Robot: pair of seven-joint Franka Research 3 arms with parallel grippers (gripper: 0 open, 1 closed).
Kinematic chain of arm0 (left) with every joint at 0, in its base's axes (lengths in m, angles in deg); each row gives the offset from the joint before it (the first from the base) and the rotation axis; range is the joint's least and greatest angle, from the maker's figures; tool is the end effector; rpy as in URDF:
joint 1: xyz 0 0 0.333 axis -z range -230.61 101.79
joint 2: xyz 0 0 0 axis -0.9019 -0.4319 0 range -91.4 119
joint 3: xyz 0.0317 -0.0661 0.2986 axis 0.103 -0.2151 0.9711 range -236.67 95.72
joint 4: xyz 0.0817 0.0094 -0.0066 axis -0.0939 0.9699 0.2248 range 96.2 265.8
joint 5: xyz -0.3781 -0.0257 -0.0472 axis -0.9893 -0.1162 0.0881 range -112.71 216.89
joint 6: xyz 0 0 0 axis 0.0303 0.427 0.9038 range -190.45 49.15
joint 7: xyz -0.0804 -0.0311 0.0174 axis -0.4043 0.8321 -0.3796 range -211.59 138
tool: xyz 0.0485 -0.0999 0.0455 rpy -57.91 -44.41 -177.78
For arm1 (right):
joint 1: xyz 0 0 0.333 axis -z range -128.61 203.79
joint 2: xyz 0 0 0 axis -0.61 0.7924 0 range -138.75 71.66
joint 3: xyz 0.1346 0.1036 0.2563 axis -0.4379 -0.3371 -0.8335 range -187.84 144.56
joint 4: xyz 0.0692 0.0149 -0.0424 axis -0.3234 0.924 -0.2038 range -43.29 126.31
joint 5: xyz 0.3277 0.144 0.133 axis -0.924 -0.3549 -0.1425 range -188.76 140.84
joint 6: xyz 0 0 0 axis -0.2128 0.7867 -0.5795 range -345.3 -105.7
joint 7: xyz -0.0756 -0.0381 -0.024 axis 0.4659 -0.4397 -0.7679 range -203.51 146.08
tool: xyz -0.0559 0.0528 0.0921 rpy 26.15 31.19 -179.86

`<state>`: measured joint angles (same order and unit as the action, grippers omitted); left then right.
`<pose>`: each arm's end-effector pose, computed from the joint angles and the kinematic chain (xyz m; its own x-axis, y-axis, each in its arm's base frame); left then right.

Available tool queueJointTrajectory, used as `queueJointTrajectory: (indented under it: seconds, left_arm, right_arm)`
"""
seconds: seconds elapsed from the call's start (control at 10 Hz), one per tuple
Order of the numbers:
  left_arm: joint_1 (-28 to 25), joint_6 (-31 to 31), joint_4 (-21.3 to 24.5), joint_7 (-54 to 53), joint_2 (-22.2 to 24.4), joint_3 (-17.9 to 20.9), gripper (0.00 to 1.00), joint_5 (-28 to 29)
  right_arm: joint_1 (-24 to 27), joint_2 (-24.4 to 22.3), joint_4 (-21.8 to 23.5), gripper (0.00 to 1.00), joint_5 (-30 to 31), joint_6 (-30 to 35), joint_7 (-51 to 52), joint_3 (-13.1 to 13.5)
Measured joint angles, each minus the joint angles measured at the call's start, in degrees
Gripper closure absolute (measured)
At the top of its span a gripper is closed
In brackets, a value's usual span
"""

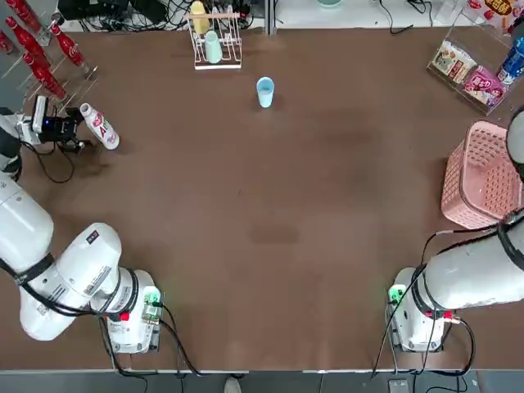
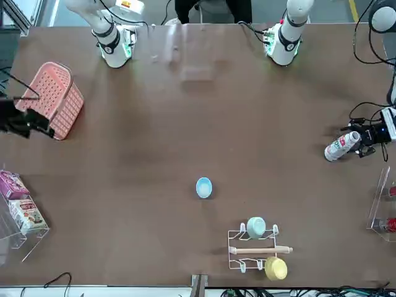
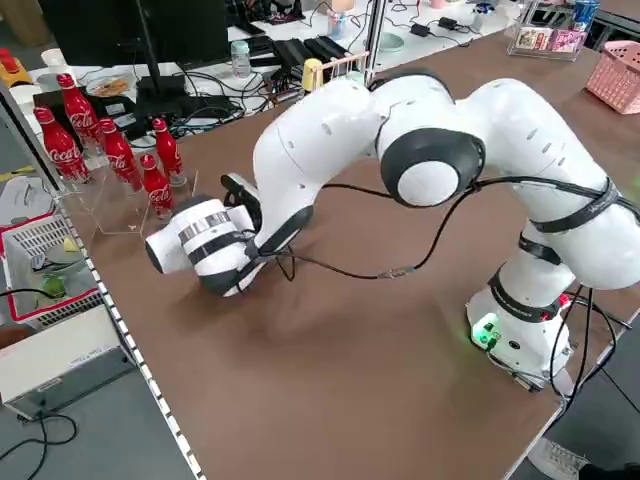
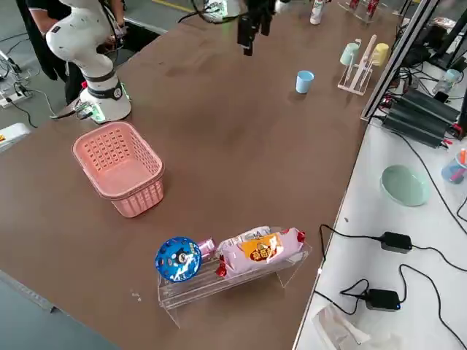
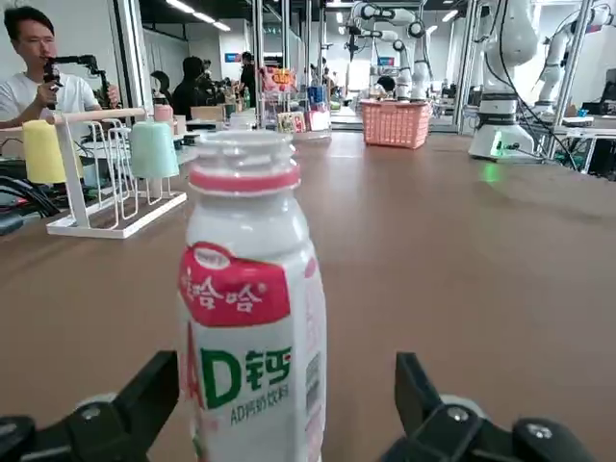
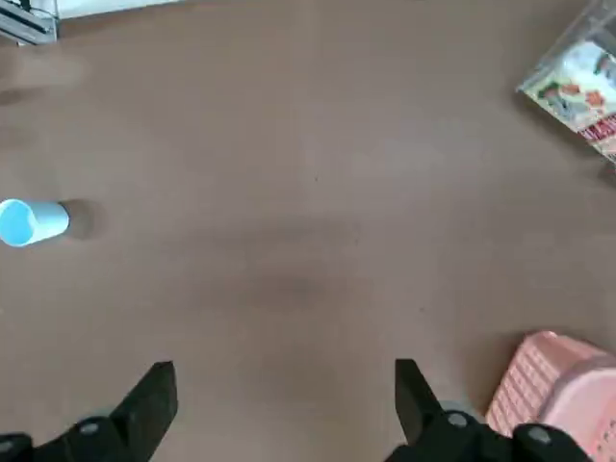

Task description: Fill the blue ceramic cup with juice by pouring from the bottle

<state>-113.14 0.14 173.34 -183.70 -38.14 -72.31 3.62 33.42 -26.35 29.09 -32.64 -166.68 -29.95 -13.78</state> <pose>0.4730 0.3564 0.1490 0.0145 -0.2317 0.9727 -0.9949 -0.1006 -0.0091 0.5748 -0.0125 0.6158 0.9972 -0.0745 -0.0027 -0.0742 -0.9882 -0.1337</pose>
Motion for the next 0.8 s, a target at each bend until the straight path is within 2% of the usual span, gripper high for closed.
queueJointTrajectory:
  seconds: [0.3,0.5,0.8]
  left_arm:
    - [-0.01,-0.03,-1.19,0.01,1.44,0.71,0.01,1.82]
    - [-0.06,-1.18,-1.83,0.16,3.42,1.0,0.01,4.25]
    - [-0.03,-5.5,-2.69,3.44,10.28,-0.04,0.01,10.23]
  right_arm:
    - [0.73,-2.84,7.7,0.0,3.79,-3.99,0.18,0.56]
    - [1.46,-3.19,9.24,0.0,4.86,-4.79,0.28,0.62]
    - [1.69,-4.83,13.03,0.0,6.7,-7.39,0.46,0.6]
